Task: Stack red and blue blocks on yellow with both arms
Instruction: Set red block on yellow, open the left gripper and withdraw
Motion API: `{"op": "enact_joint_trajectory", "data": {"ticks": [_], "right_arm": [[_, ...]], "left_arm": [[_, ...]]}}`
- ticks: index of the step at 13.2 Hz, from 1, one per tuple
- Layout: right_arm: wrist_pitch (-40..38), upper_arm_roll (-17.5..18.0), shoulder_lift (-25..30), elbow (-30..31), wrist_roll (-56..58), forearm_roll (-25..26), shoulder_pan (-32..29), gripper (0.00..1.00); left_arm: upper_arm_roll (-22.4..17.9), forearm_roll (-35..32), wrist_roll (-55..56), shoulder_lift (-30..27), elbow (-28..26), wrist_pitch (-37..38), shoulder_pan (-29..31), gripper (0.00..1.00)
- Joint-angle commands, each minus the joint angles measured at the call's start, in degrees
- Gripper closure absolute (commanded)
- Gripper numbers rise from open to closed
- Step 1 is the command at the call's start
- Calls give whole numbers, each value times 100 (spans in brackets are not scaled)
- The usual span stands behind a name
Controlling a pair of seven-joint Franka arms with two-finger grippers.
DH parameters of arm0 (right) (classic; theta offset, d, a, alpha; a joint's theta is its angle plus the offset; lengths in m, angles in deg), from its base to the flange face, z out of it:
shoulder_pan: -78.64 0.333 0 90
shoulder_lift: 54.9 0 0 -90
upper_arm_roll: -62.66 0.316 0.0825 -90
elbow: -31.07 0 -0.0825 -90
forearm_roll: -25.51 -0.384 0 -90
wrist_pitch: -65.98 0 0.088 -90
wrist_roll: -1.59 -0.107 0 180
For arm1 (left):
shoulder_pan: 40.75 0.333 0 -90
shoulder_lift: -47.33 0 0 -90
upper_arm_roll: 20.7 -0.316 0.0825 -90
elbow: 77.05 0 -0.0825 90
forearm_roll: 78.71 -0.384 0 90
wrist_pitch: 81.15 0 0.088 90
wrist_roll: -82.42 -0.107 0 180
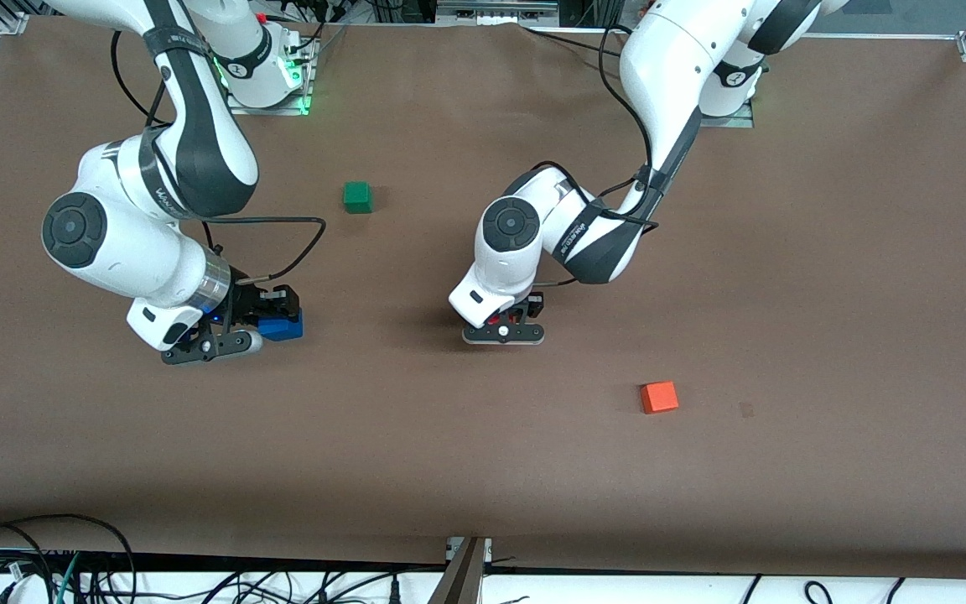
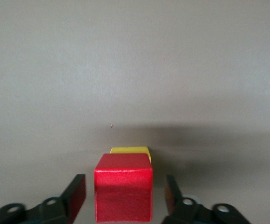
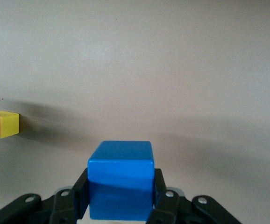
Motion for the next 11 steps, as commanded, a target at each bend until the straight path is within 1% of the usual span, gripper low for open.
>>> {"op": "enact_joint_trajectory", "data": {"ticks": [1, 3, 5, 6, 9, 11], "right_arm": [[-62, -3, -42, -149, -119, 73, 11, 79], [-62, 6, -42, -149, -223, 64, 28, 79], [-53, 6, -69, -184, -854, 73, 299, 79], [-61, 6, -173, -367, -996, 90, 440, 79], [-62, 6, -463, -692, -1725, 82, 888, 79], [-62, -3, -823, -1105, -2321, 186, 1379, 79]], "left_arm": [[-63, -30, 94, 64, 496, 492, -39, 0], [-72, -30, 42, -32, 497, 669, 92, 0], [-2, -13, -19, -164, 514, 923, 600, 0], [7, -4, -168, -374, 515, 1089, 820, 0], [16, 14, -1212, -1059, 506, 1905, 1541, 0], [25, 5, -1705, -1367, 506, 2303, 2050, 0]]}}
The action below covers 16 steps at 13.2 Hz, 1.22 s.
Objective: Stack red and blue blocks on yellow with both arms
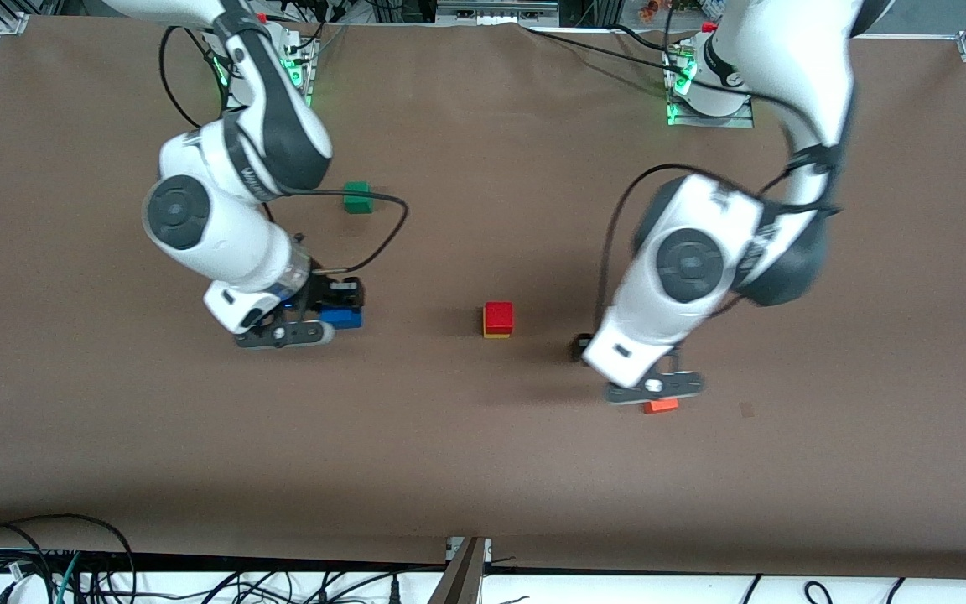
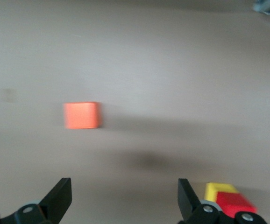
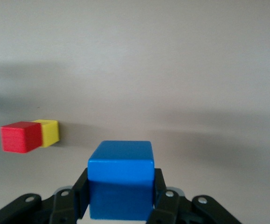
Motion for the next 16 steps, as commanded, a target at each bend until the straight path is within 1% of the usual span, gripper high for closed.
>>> {"op": "enact_joint_trajectory", "data": {"ticks": [1, 3, 4, 5, 7, 9, 10, 11, 13, 15, 16], "right_arm": [[-66, -50, -656, -840, -1119, 313, 645, 79], [-57, -59, -1192, -1438, -2113, 717, 1190, 79], [-31, -59, -1429, -1650, -2405, 832, 1358, 79], [22, -59, -1623, -1800, -2460, 885, 1446, 79], [206, -59, -1809, -1845, -2460, 956, 1579, 79], [382, -67, -1880, -1854, -2478, 991, 1684, 79], [461, -85, -1932, -1863, -2478, 1000, 1745, 79], [557, -94, -1950, -1863, -2478, 1000, 1772, 79], [620, -94, -2055, -2002, -2478, 1000, 1790, 79], [620, -94, -2126, -2091, -2487, 1000, 1807, 79], [629, -94, -2152, -2100, -2487, 1000, 1808, 79]], "left_arm": [[86, 22, -900, -591, -168, 523, 574, 0], [25, 241, -1928, -898, -177, 954, 1066, 0], [24, 355, -2281, -1092, -194, 1104, 1355, 0], [15, 426, -2606, -1320, -264, 1201, 1567, 0], [-20, 357, -3099, -1812, -570, 1281, 1823, 0], [-29, 374, -3198, -2357, -1062, 1290, 2131, 0], [-72, 357, -3207, -2542, -1369, 1272, 2167, 0], [-116, 348, -3216, -2613, -1563, 1298, 2167, 0], [-125, 383, -3190, -2930, -1933, 1316, 2158, 0], [-117, 418, -3198, -3036, -2136, 1334, 2167, 0], [-117, 418, -3181, -2984, -2102, 1334, 2141, 0]]}}
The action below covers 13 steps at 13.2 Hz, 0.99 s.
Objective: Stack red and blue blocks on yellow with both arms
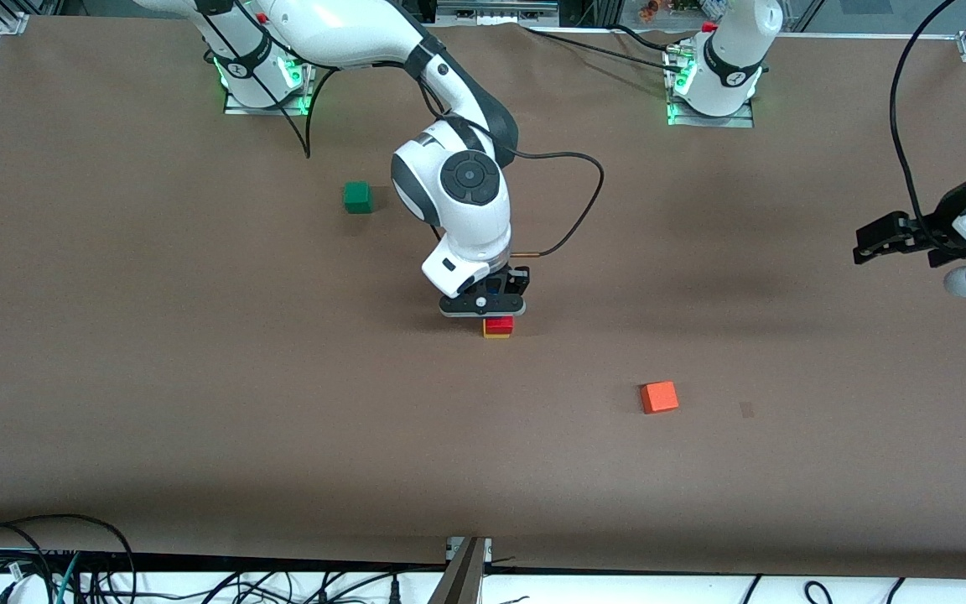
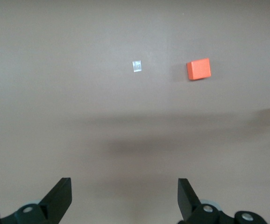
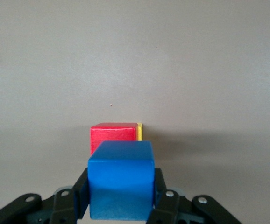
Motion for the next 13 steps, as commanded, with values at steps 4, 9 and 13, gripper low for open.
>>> {"op": "enact_joint_trajectory", "data": {"ticks": [4, 9, 13], "right_arm": [[-2, -91, -226, -306, -169, 98, 114, 78], [85, -82, -261, -306, -169, 151, 141, 75], [182, -91, -296, -315, -178, 151, 141, 72]], "left_arm": [[-10, 122, -116, -124, -274, -48, -31, 0], [-10, 122, -151, -80, -204, -48, 13, 0], [-10, 122, -143, -71, -177, -57, 4, 0]]}}
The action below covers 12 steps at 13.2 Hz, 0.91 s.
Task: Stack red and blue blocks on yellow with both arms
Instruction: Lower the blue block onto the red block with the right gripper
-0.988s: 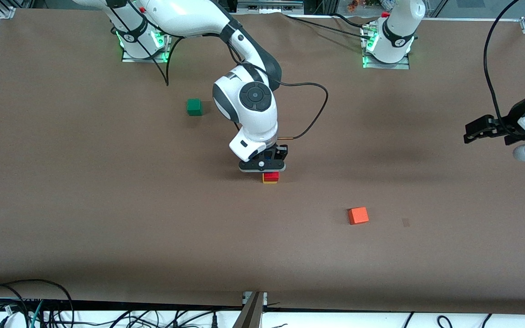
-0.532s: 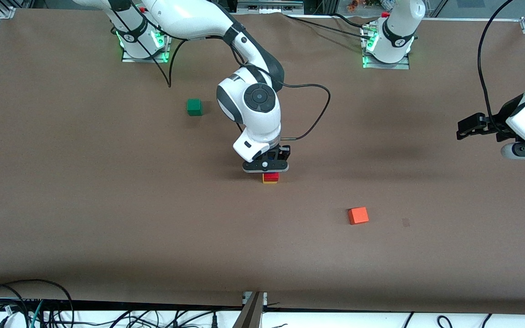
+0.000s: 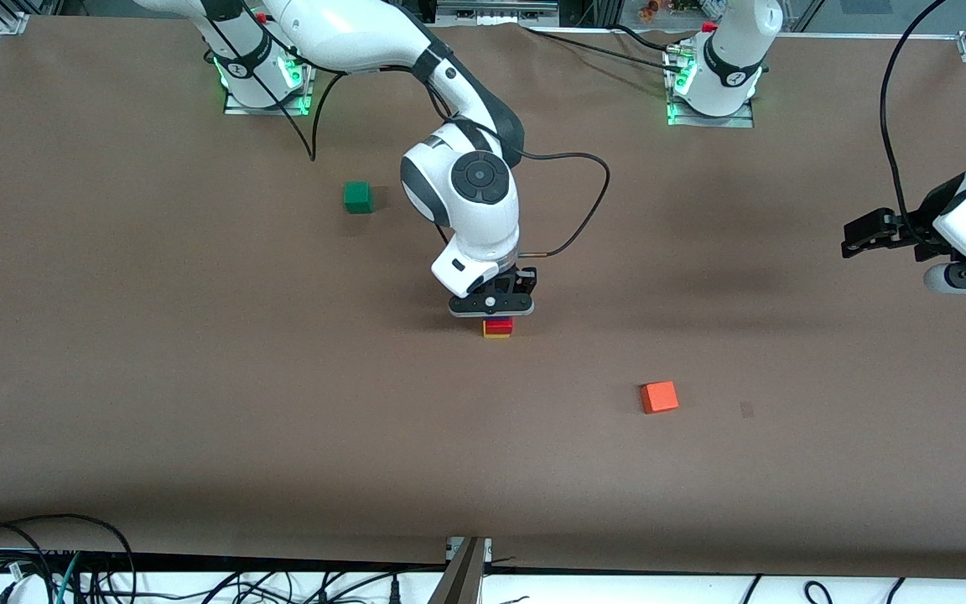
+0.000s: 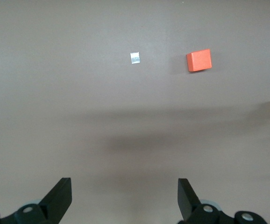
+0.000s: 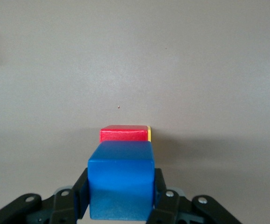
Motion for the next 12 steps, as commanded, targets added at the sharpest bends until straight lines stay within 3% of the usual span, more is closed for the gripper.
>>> {"op": "enact_joint_trajectory", "data": {"ticks": [1, 3, 5, 7, 8, 9, 12], "right_arm": [[59, -75, -156, -220, -130, 102, 65, 71], [60, -75, -165, -220, -139, 110, 74, 66], [60, -75, -174, -220, -139, 136, 74, 49], [69, -75, -174, -220, -130, 181, 74, 39], [60, -75, -174, -220, -139, 198, 74, 25], [60, -75, -174, -220, -130, 198, 74, 0], [-1, -84, -156, -220, -130, 198, 74, 0]], "left_arm": [[-2, 111, -131, -28, 23, -34, -1, 0], [7, 111, -113, -19, 67, -34, -27, 0], [16, 111, -122, -19, 76, -34, 8, 0], [7, 111, -122, -19, 76, -25, 25, 0], [7, 111, -122, -19, 76, -34, 34, 0], [7, 120, -122, -19, 76, -25, 34, 0], [7, 111, -122, -19, 76, -17, 34, 0]]}}
